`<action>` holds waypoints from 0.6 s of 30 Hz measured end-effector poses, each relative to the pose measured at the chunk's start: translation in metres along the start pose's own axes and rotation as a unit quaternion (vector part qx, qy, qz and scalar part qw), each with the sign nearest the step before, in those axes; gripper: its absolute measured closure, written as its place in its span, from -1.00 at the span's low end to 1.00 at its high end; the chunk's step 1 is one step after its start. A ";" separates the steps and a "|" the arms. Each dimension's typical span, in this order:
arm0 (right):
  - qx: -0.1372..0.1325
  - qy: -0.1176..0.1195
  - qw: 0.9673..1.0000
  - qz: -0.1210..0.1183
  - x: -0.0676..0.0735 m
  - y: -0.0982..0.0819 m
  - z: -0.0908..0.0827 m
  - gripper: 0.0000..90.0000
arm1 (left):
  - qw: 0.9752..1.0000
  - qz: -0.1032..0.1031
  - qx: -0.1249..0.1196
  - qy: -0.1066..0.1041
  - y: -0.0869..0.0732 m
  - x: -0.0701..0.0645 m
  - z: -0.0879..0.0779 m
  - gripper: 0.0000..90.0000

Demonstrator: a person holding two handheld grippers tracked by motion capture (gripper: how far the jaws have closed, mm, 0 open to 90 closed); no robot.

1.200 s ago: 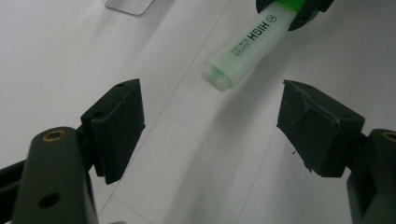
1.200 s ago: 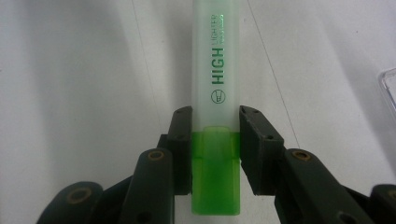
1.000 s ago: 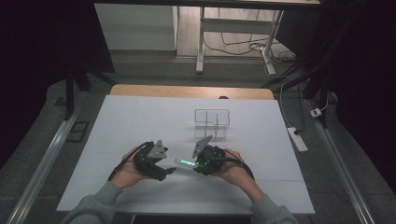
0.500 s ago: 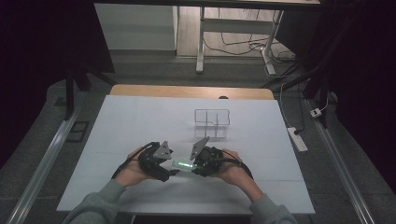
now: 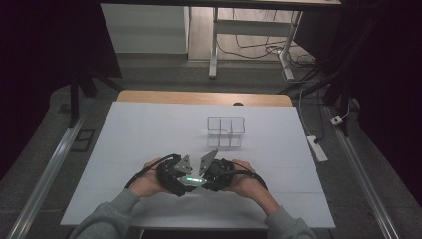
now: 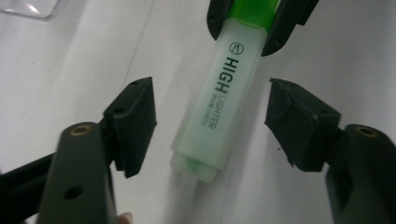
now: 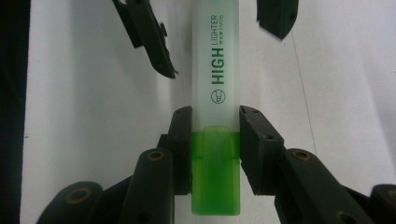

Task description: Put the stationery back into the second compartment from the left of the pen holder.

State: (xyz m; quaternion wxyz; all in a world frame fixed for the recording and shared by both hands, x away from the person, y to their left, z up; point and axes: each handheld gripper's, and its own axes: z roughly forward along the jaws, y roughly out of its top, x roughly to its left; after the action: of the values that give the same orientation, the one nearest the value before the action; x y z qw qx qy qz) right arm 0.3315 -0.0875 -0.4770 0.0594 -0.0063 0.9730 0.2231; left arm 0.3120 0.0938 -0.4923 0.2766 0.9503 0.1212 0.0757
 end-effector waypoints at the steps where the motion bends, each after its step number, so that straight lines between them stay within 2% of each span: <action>1: -0.001 0.002 1.000 -0.002 0.000 0.000 0.000 0.48 | 1.000 0.003 0.001 -0.003 0.000 0.000 0.001 -0.15; 4: -0.004 0.010 1.000 -0.007 0.001 0.001 0.000 0.48 | 1.000 0.013 0.007 -0.009 0.001 -0.001 0.003 -0.01; 7: 0.001 0.008 1.000 -0.010 0.002 0.002 -0.001 0.48 | 1.000 0.020 0.006 -0.011 0.002 -0.003 0.004 0.23; 13: 0.013 0.013 0.999 -0.029 0.006 0.002 0.001 0.47 | 0.999 0.038 0.013 -0.021 0.003 -0.007 0.006 0.37; 14: 0.013 0.014 0.999 -0.033 0.006 0.002 0.001 0.46 | 0.998 0.047 0.022 -0.025 0.003 -0.007 0.007 0.40; 15: 0.011 0.015 0.999 -0.034 0.006 0.002 0.001 0.45 | 0.999 0.036 0.013 -0.019 0.003 -0.010 0.009 0.42; 18: 0.005 0.015 0.999 -0.035 0.006 0.001 0.000 0.45 | 0.999 0.031 0.012 -0.021 0.003 -0.010 0.010 0.44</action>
State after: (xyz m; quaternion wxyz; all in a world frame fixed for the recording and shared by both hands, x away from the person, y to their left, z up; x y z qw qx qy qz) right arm 0.3256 -0.0865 -0.4773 0.0525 -0.0432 0.9740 0.2163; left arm 0.3048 0.0835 -0.4998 0.2647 0.9583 0.0870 0.0630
